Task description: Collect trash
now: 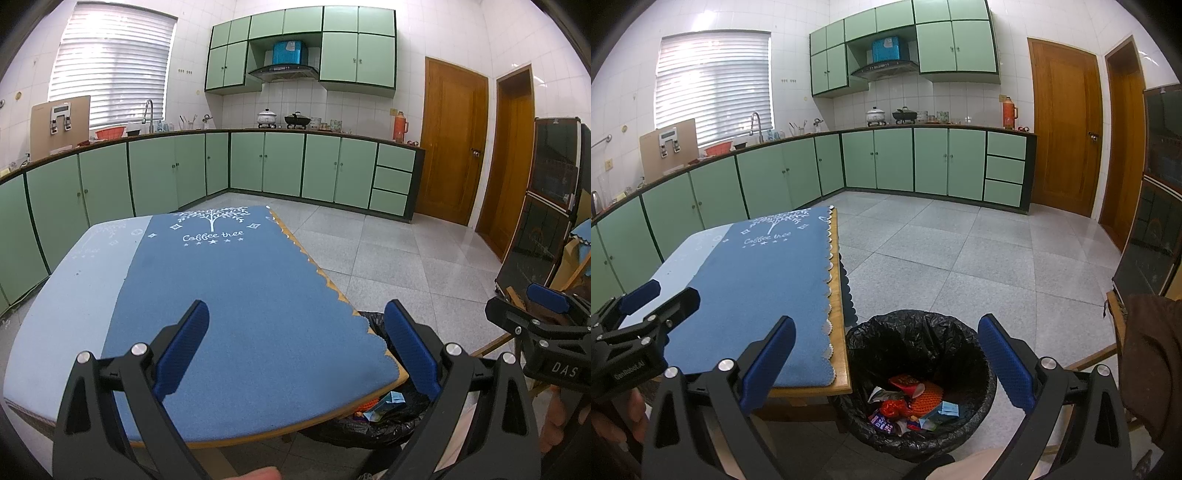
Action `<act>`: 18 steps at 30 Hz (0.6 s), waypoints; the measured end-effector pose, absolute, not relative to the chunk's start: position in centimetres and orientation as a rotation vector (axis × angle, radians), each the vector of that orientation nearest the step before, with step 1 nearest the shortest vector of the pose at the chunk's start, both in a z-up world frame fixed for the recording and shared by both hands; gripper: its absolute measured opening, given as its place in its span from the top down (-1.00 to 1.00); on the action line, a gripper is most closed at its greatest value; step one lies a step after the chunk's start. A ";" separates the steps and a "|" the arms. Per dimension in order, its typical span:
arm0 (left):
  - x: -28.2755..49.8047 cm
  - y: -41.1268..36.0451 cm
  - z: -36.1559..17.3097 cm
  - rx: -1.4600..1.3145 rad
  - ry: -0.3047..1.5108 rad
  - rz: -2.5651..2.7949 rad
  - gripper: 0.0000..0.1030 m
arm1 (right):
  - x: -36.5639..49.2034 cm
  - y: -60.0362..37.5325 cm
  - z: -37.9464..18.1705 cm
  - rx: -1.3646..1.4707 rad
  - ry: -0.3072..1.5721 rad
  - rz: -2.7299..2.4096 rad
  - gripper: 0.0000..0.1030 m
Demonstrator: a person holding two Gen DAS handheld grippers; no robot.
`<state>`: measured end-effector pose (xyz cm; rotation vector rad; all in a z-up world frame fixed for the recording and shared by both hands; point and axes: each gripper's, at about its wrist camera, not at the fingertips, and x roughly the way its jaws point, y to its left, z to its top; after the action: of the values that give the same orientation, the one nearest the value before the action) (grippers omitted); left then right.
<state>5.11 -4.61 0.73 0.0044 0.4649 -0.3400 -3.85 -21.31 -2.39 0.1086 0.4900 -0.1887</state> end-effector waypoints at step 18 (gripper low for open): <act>5.4 -4.2 0.4 0.003 0.472 -0.342 -0.80 | -3.6 -21.2 -2.4 0.111 0.493 -0.187 -0.88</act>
<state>5.44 -4.18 0.35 0.0035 0.4722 -0.3422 -3.57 -21.23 -2.40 0.1114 0.4934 -0.1866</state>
